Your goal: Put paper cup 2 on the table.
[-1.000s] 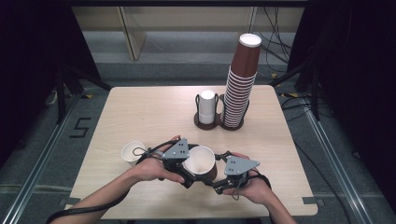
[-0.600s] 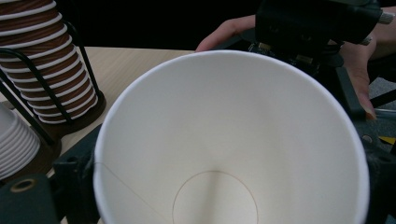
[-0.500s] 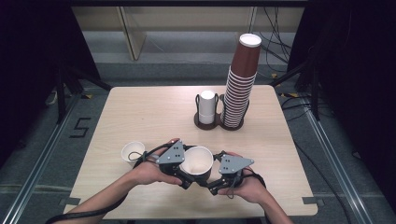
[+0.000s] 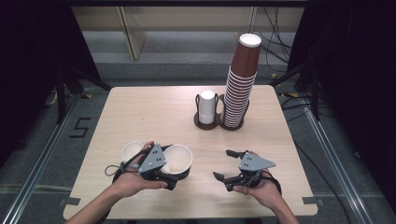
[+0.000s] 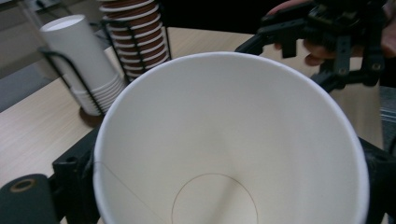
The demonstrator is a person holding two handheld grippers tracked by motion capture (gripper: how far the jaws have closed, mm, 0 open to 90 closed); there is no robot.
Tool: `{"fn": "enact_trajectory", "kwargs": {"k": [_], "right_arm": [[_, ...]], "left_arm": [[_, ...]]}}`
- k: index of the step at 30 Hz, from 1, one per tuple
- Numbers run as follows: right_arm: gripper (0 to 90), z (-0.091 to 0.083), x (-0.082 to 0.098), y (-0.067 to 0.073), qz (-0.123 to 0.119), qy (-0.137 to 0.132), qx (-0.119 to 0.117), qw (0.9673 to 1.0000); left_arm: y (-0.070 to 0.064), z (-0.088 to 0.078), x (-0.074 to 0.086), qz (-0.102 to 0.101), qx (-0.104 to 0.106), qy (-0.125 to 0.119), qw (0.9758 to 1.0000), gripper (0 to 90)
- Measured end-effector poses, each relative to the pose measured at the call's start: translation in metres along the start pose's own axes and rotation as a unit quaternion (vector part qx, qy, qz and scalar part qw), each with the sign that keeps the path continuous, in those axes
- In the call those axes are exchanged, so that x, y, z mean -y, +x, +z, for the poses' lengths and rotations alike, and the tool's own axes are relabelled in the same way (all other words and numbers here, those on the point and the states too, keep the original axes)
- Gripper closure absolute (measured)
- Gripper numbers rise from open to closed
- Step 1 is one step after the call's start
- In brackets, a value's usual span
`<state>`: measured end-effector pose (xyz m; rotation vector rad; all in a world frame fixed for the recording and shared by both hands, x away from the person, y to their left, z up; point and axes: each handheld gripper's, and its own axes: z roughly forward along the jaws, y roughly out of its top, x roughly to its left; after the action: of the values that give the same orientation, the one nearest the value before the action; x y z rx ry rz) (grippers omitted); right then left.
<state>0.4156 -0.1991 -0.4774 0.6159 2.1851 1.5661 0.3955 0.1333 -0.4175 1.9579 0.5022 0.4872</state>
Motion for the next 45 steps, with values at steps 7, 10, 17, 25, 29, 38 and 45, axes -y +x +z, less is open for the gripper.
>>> {"fn": "enact_trajectory", "kwargs": {"k": [7,10,17,25,29,38,45], "right_arm": [[12.7,-0.016,0.008,-0.011,0.04,-0.004,0.045,0.9982],[13.3,-0.017,0.01,-0.013,0.041,-0.007,0.058,0.9974],[14.5,-0.018,0.009,-0.013,0.053,-0.001,0.071,0.9961],[14.9,-0.016,0.009,-0.012,0.059,0.005,0.068,0.9959],[15.0,-0.015,0.011,-0.014,0.046,0.0,0.076,0.9961],[15.1,-0.017,0.011,-0.016,0.053,0.003,0.08,0.9953],[15.1,-0.016,0.011,-0.015,0.057,-0.002,0.083,0.9949]], "left_arm": [[0.002,-0.024,0.016,-0.024,-0.047,0.0,0.9986,9.0],[0.004,-0.03,0.023,-0.033,-0.06,0.004,0.9977,9.0],[-0.001,-0.046,0.039,-0.041,-0.077,0.009,0.9961,9.1],[0.001,-0.072,0.056,-0.056,-0.087,0.018,0.9945,9.3],[0.003,-0.084,0.062,-0.059,-0.093,0.024,0.9936,9.4],[0.012,-0.117,0.073,-0.069,-0.127,0.045,0.9885,9.4],[0.03,-0.129,0.085,-0.092,-0.16,0.061,0.9808,9.1]]}}
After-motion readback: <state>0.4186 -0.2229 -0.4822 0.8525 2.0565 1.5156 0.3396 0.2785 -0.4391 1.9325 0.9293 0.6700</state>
